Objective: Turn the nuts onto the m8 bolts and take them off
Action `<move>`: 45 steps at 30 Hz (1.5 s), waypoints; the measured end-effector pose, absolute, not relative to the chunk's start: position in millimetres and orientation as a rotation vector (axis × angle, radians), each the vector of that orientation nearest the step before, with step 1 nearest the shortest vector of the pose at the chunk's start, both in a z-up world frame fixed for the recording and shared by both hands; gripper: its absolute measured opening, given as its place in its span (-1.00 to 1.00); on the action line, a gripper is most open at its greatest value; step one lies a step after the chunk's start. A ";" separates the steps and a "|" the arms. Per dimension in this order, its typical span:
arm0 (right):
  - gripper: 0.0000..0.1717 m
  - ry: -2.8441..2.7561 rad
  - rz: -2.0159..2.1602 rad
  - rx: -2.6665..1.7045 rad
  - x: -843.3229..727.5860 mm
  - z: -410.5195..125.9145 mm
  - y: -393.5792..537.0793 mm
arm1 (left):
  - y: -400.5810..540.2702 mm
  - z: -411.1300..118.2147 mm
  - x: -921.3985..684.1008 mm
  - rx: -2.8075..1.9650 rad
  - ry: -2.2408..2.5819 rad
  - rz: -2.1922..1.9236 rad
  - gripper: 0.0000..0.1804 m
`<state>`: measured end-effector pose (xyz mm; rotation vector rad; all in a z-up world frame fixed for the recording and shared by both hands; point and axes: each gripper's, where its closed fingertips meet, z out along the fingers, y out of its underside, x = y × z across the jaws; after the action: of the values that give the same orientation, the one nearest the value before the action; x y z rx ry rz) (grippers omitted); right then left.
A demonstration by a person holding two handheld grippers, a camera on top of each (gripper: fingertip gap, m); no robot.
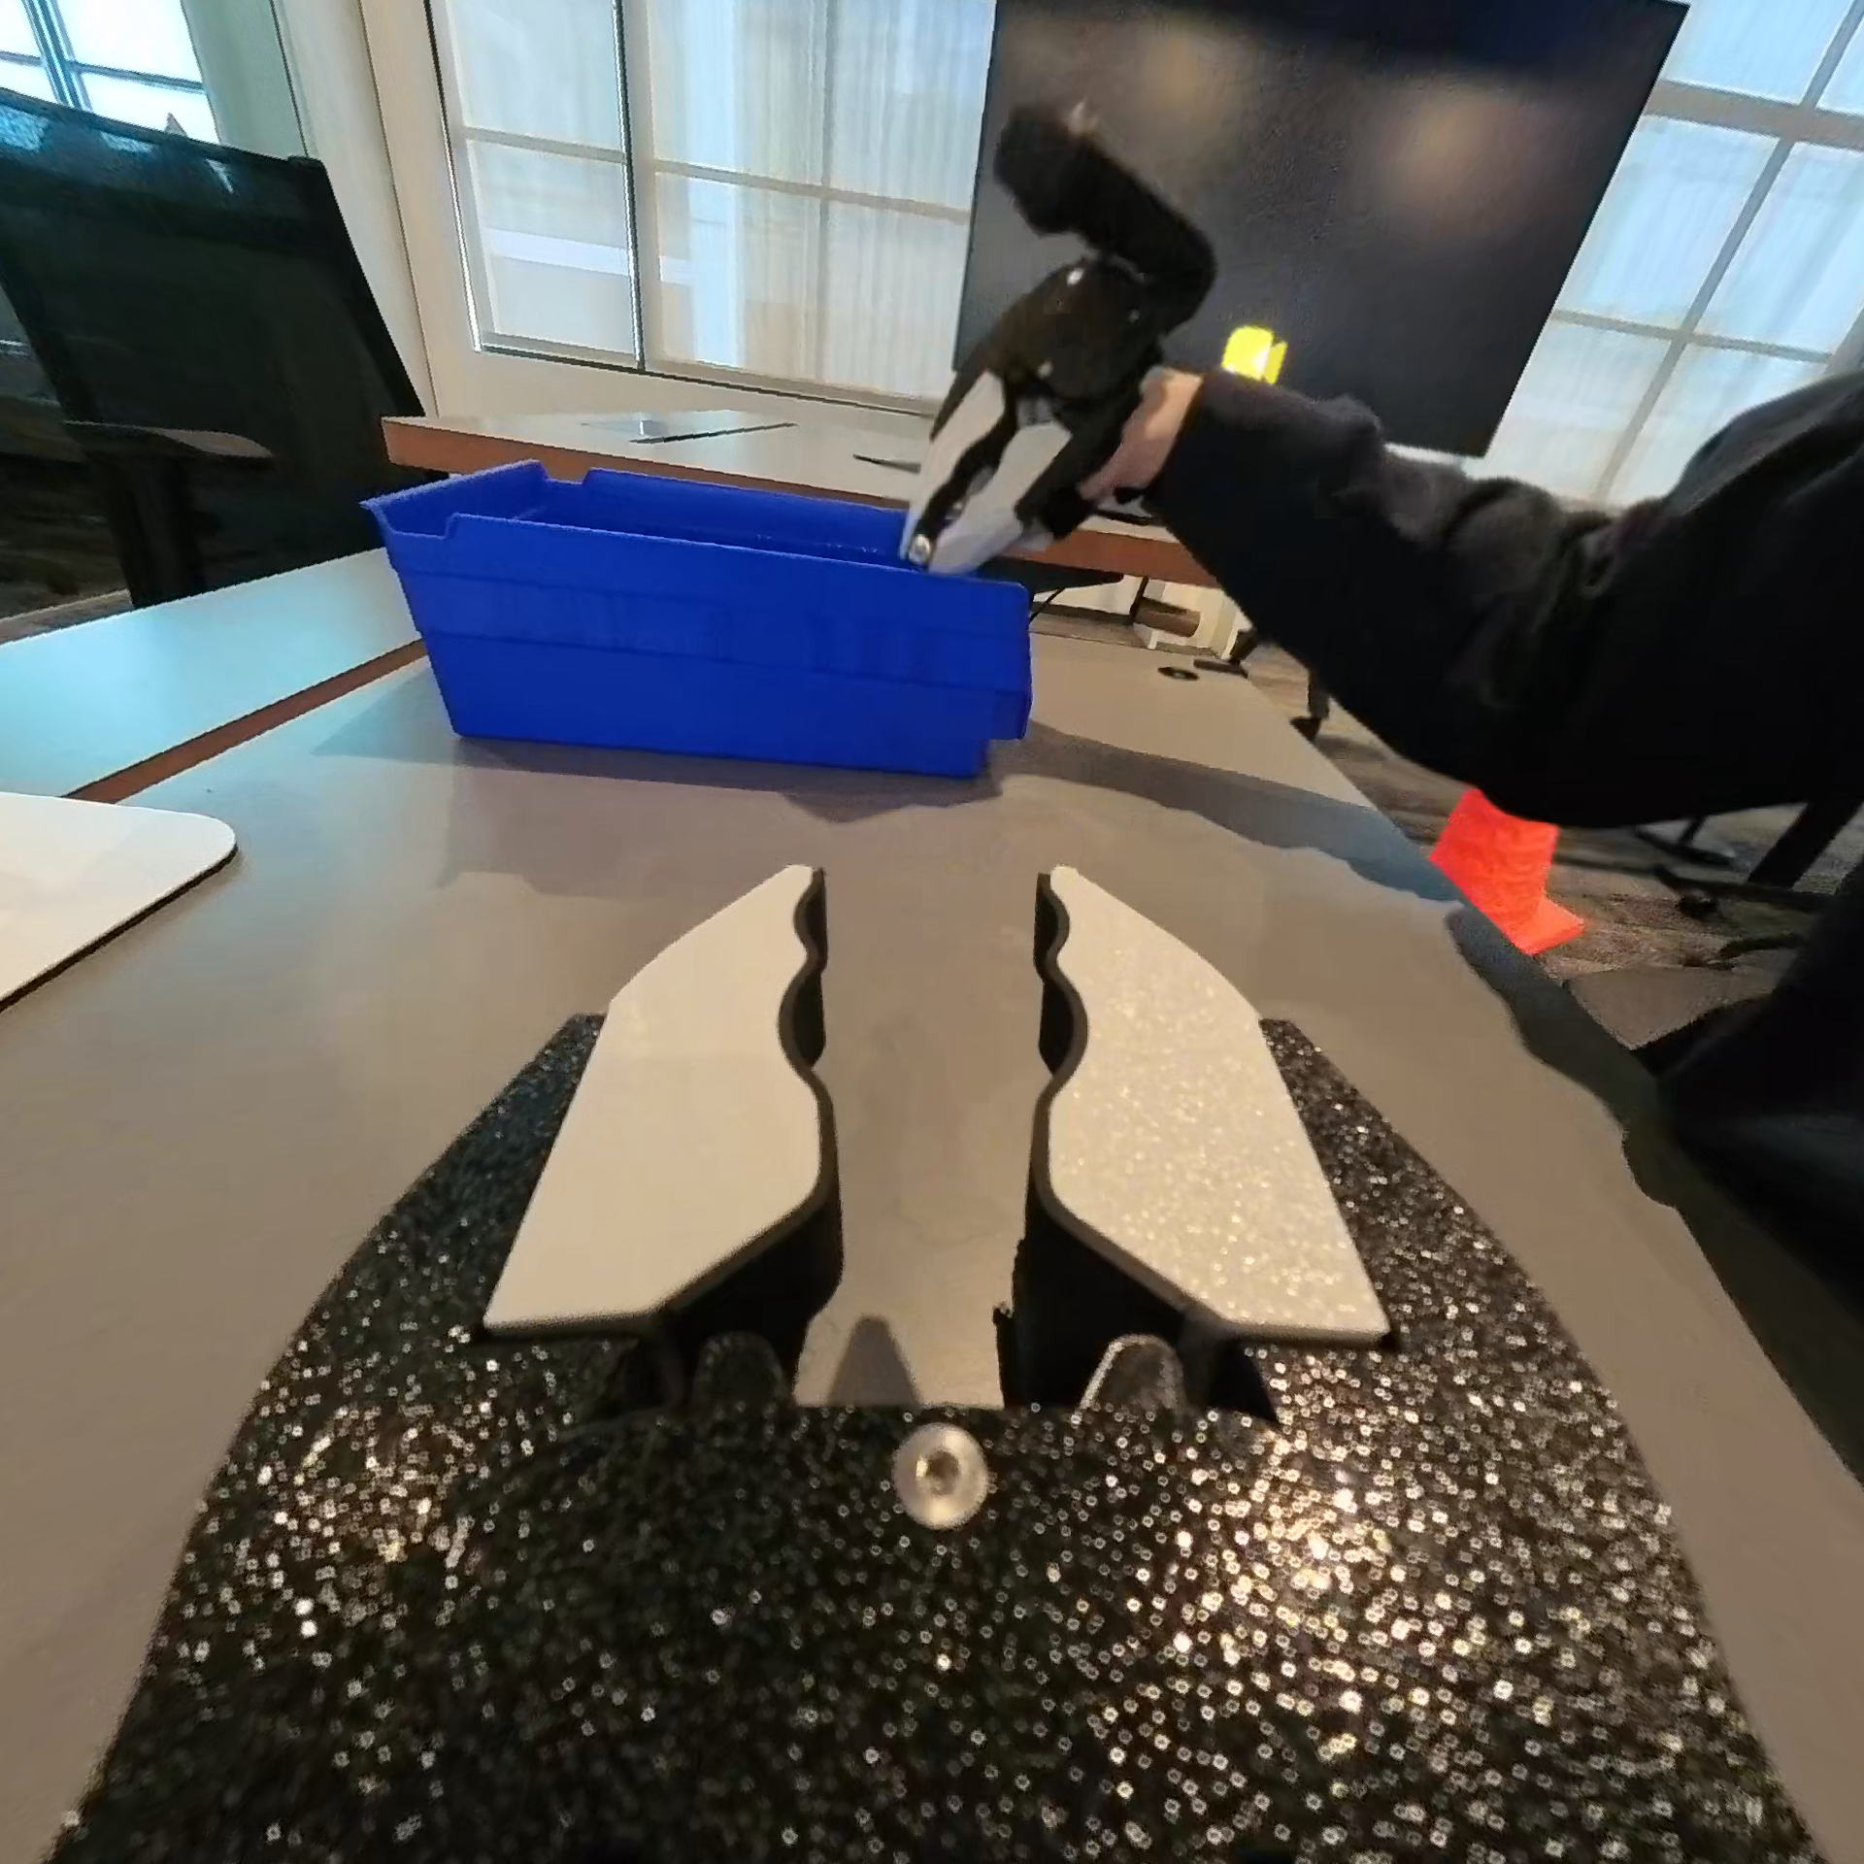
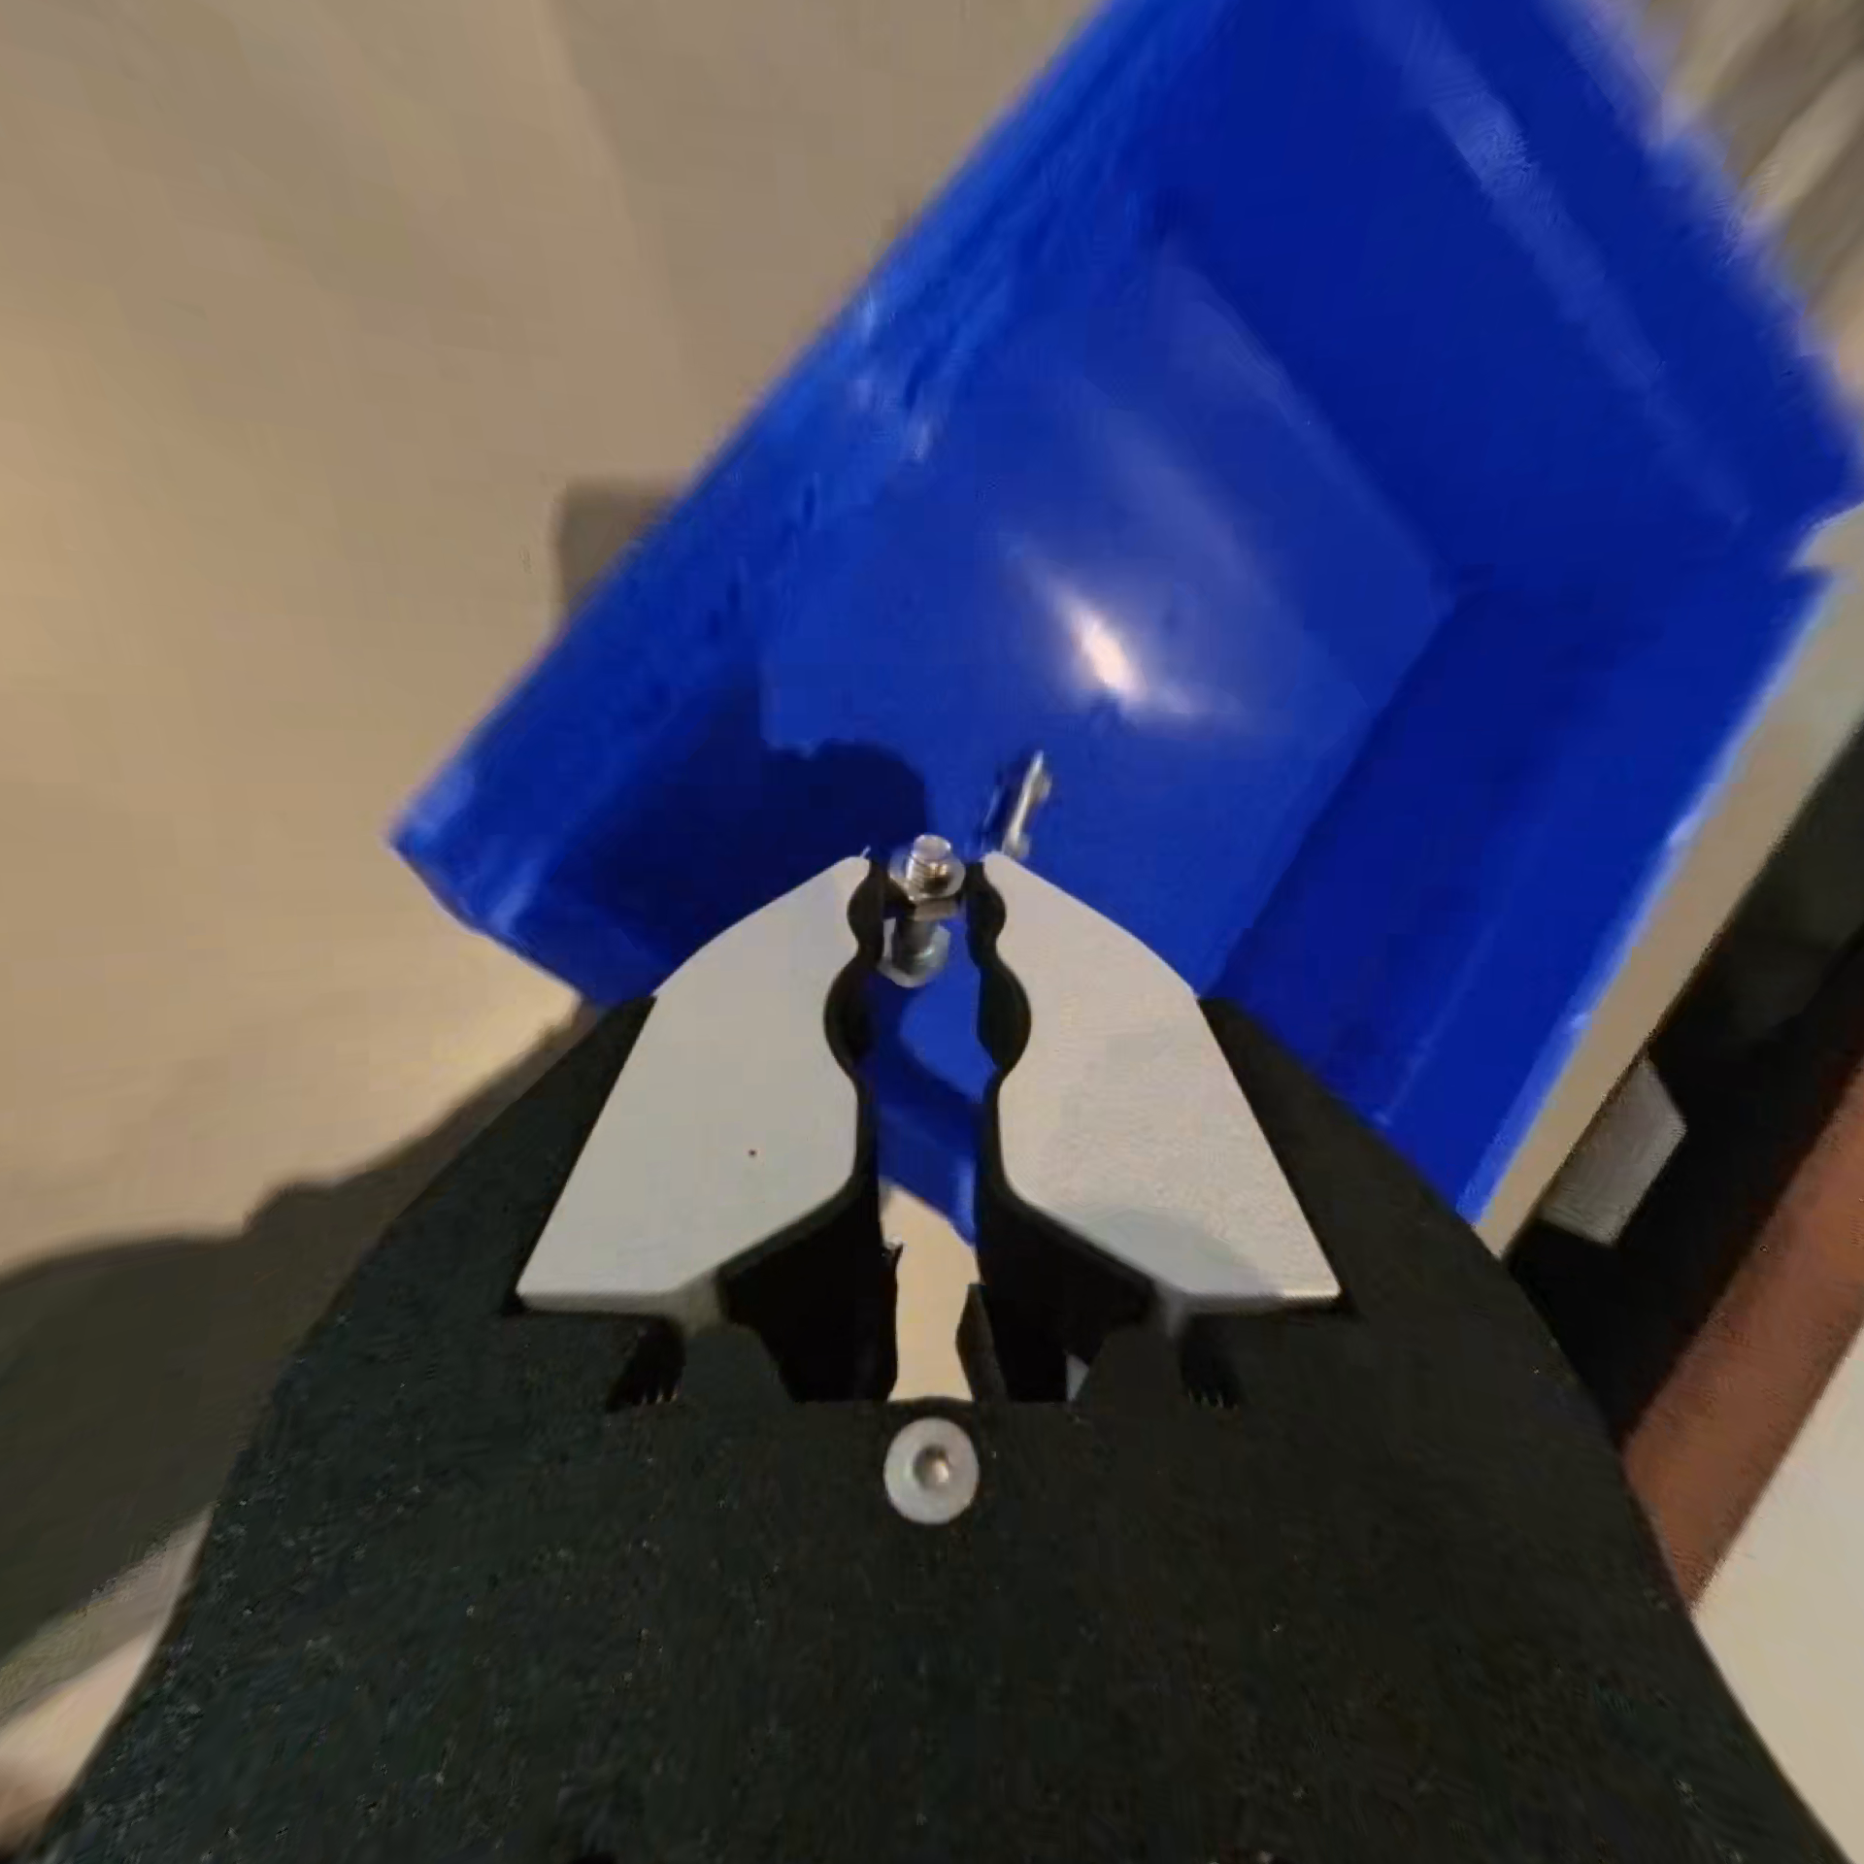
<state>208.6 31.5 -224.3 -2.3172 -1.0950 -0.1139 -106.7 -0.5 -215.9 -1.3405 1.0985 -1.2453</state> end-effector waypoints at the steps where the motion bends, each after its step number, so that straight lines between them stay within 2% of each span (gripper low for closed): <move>1: -0.82 -1.163 -0.142 -2.395 215.8 -235.5 28.6 | 0.0 -215.8 -106.8 -1.342 1.096 -1.246 -0.57; 5: -0.82 -1.385 -0.243 -2.530 226.8 -265.7 33.0 | 0.2 -215.5 -107.1 -1.343 1.092 -1.254 -0.59; 9: -0.82 -1.440 -0.159 -2.739 227.4 -292.9 28.7 | -1.5 -215.8 -106.4 -1.346 1.095 -1.270 -0.60; 11: -0.74 -1.381 -0.146 -2.811 231.0 -295.1 29.1 | -1.1 -215.8 -106.4 -1.350 1.091 -1.270 -0.59; 14: -0.72 -1.170 -0.092 -2.714 226.2 -261.9 39.7 | 0.9 -215.0 -107.2 -1.354 1.073 -1.270 -0.59; 19: -0.70 -0.883 0.078 -2.188 141.0 -145.1 45.0 | 10.0 -213.9 -109.1 -1.383 1.007 -1.255 -0.61; 22: -0.63 -0.862 0.068 -1.908 71.3 -118.9 38.2 | 17.8 -210.4 -109.9 -1.377 0.926 -1.155 -0.71; 25: -0.75 -0.848 -0.022 -1.733 17.4 -133.5 51.5 | 20.9 -211.0 -110.0 -1.382 0.899 -1.037 -0.72; 29: -0.73 -0.608 0.223 -1.663 -53.4 -175.7 83.7 | 31.0 -209.9 -118.6 -1.391 0.830 -0.890 -0.73; 33: -0.74 -0.530 0.226 -1.612 -82.1 -212.4 98.9 | 41.9 -207.5 -133.2 -1.414 0.744 -0.816 -0.73; 41: -0.76 -0.654 0.272 -1.443 -112.5 -214.2 85.8 | 54.2 -188.7 -159.6 -1.389 0.621 -0.678 -0.75; 45: -0.76 -0.672 0.262 -1.376 -112.0 -210.3 81.6 | 17.8 -128.6 -174.5 -1.338 0.547 -0.887 -0.78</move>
<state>-112.0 81.6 -210.3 -1.3757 -0.6724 0.2621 -174.5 17.8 -128.6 -1.3379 0.5472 -0.8867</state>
